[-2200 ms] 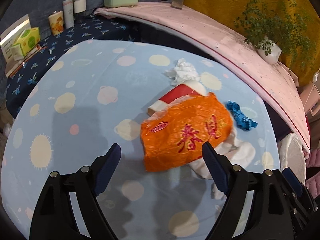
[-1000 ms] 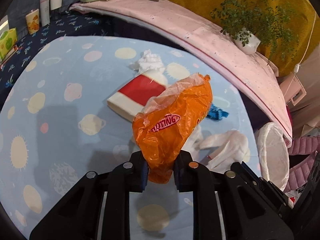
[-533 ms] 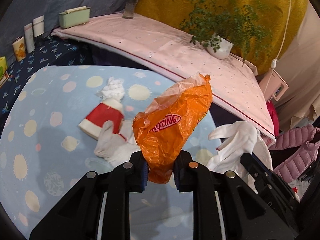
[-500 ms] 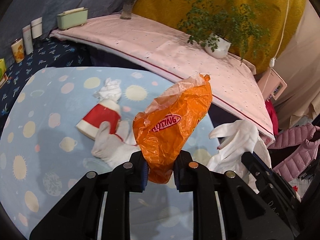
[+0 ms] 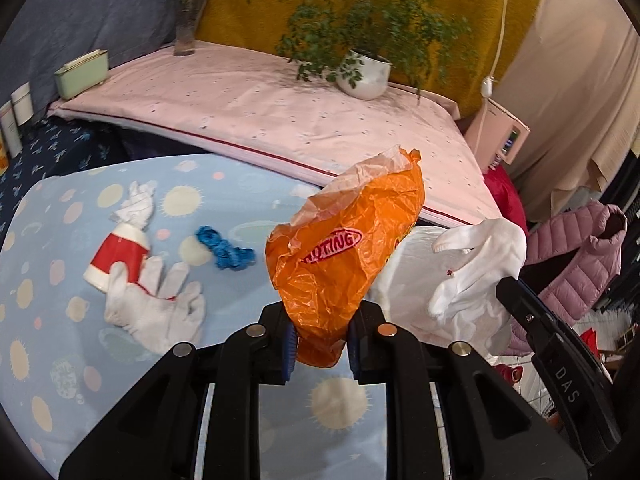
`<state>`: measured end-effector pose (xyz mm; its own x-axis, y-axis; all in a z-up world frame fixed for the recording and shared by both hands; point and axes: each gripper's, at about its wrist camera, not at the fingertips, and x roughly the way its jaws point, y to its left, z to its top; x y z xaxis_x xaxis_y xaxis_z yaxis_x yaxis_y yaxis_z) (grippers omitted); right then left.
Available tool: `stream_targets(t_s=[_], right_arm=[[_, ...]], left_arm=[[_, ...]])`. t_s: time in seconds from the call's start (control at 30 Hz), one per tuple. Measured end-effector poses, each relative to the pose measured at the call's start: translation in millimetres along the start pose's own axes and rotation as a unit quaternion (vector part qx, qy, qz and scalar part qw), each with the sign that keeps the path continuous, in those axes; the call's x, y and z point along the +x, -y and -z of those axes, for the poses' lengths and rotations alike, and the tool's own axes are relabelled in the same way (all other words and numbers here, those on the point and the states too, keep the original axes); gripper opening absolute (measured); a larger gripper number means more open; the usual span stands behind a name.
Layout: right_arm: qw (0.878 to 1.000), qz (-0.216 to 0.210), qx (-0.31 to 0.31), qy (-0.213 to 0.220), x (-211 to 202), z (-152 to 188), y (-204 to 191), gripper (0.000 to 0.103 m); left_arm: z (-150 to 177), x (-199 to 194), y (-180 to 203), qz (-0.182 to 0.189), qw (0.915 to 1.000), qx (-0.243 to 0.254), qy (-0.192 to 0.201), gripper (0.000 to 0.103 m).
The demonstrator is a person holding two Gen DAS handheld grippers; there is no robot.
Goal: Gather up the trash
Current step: 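Carry the bag and glove over the bin and open both tools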
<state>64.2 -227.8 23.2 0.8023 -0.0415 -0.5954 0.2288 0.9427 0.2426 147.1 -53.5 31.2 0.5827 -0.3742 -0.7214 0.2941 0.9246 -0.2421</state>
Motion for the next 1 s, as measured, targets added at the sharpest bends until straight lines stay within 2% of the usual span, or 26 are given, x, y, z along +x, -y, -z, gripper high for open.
stream_targets(t_s=[0.43, 0.87, 0.93, 1.0], right_arm=[[0.998, 0.036, 0.048, 0.017, -16, -3, 64, 0.006], [0.996, 0.052, 0.075, 0.017, -18, 0, 99, 0.006], [0.995, 0.053, 0.078, 0.016, -18, 1, 103, 0.006], [0.995, 0.055, 0.080, 0.015, -17, 1, 107, 0.006]], left_arm=[[5, 20, 62, 0.026, 0.9983, 0.049, -0.018, 0.019], [10, 40, 104, 0.047, 0.9950, 0.081, -0.032, 0.022], [10, 43, 109, 0.050, 0.9945, 0.085, -0.033, 0.026], [10, 45, 114, 0.045, 0.9946, 0.089, -0.029, 0.036]])
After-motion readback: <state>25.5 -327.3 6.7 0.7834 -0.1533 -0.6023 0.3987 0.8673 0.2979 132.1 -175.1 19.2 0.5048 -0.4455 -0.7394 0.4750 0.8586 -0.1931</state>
